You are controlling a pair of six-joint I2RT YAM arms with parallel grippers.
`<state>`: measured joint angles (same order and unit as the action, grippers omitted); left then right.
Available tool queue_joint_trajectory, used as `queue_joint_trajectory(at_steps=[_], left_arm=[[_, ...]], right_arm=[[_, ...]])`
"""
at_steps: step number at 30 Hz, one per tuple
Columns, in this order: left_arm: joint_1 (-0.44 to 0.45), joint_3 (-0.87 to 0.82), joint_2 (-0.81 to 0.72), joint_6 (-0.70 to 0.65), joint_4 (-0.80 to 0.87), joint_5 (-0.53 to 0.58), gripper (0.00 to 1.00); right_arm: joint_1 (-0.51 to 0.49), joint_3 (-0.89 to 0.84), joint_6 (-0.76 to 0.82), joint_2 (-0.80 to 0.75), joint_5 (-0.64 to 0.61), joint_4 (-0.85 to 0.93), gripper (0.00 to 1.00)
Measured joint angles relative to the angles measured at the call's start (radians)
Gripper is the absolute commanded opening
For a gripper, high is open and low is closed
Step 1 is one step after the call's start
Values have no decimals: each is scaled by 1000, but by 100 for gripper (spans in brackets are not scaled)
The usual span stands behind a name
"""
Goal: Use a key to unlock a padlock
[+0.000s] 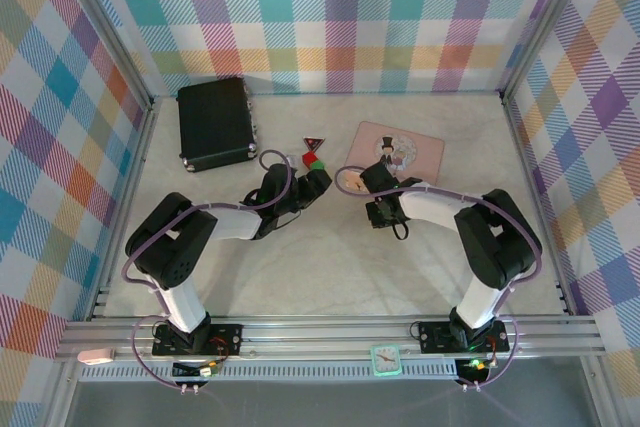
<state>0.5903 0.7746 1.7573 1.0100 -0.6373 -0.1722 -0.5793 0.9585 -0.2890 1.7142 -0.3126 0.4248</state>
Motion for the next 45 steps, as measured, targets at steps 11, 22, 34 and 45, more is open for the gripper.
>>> queue_joint_trajectory(at_steps=[11,22,34,45], left_arm=[[6,-2,79,55,-148,-55,55],[97,23,167,60,-212,-60,53],[153,154,269,73,-230,-73,52],[154,160,292,70,-221,-45,52]], right_arm=[[3,0,29,-51,-6,-9,11],[97,-30,96,-90,218,-57,0],[185,-1,272,-118,417,-24,0],[195,140,441,-12,450,37,0]])
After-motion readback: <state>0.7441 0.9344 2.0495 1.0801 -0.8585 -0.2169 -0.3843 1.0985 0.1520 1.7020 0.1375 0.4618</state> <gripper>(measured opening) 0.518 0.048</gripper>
